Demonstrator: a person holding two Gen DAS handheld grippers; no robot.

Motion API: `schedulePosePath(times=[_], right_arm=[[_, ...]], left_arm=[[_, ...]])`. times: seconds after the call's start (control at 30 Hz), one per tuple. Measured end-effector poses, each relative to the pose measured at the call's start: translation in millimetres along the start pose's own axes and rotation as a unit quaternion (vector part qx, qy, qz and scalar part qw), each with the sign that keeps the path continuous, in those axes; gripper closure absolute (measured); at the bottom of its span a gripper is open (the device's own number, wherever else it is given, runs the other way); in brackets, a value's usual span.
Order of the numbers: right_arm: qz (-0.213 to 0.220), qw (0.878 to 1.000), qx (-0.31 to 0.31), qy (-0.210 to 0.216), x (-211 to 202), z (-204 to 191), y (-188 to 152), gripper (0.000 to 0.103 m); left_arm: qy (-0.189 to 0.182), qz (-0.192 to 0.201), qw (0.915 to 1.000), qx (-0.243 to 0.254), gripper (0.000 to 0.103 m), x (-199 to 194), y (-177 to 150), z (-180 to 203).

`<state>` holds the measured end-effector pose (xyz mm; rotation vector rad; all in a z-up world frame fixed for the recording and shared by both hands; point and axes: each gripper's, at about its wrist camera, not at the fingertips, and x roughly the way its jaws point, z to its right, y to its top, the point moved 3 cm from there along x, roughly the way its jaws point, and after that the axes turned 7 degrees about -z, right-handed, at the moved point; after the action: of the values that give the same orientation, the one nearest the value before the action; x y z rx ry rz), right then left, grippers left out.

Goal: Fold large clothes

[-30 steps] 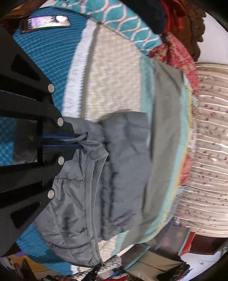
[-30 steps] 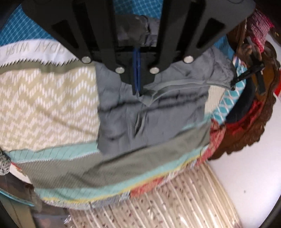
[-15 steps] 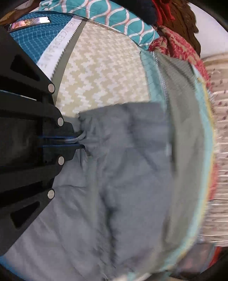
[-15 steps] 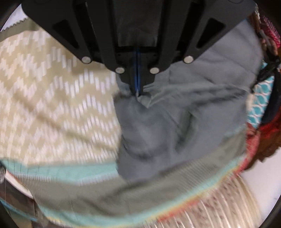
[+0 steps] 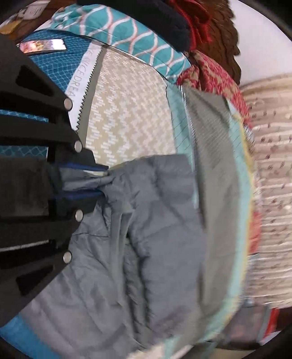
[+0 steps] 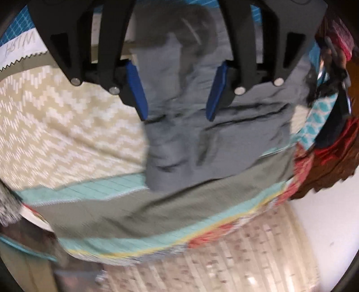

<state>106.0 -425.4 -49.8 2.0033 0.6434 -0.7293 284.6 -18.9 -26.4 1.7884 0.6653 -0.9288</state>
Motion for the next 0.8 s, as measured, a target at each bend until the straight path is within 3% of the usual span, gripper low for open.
schedulePosePath(times=[0.17, 0.27, 0.37, 0.47, 0.53, 0.67, 0.8], right_arm=[[-0.031, 0.994, -0.075, 0.069, 18, -76, -19, 0.052], [-0.077, 0.985, -0.134, 0.075, 53, -115, -40, 0.052], [-0.119, 0.984, -0.131, 0.019, 96, -100, -52, 0.052], [-0.14, 0.986, -0.082, 0.03, 117, -77, -55, 0.053], [-0.138, 0.986, -0.085, 0.028, 120, -77, -57, 0.053], [-0.14, 0.986, -0.092, 0.02, 120, -84, -58, 0.053], [-0.089, 0.993, -0.071, 0.04, 83, -76, -36, 0.053]], left_arm=[[-0.062, 0.011, 0.9963, -0.059, 0.07, -14, 17, -4], [-0.04, -0.003, 0.9985, -0.036, 0.07, -3, 24, 12], [-0.033, -0.045, 0.9963, -0.066, 0.07, 16, 25, 2], [-0.05, -0.031, 0.9927, -0.106, 0.07, 4, 20, -10], [-0.064, -0.006, 0.9944, -0.083, 0.07, -7, 21, 4], [-0.082, 0.012, 0.9963, 0.022, 0.07, -11, 20, 67], [-0.073, -0.019, 0.9945, 0.073, 0.07, 21, 8, 97]])
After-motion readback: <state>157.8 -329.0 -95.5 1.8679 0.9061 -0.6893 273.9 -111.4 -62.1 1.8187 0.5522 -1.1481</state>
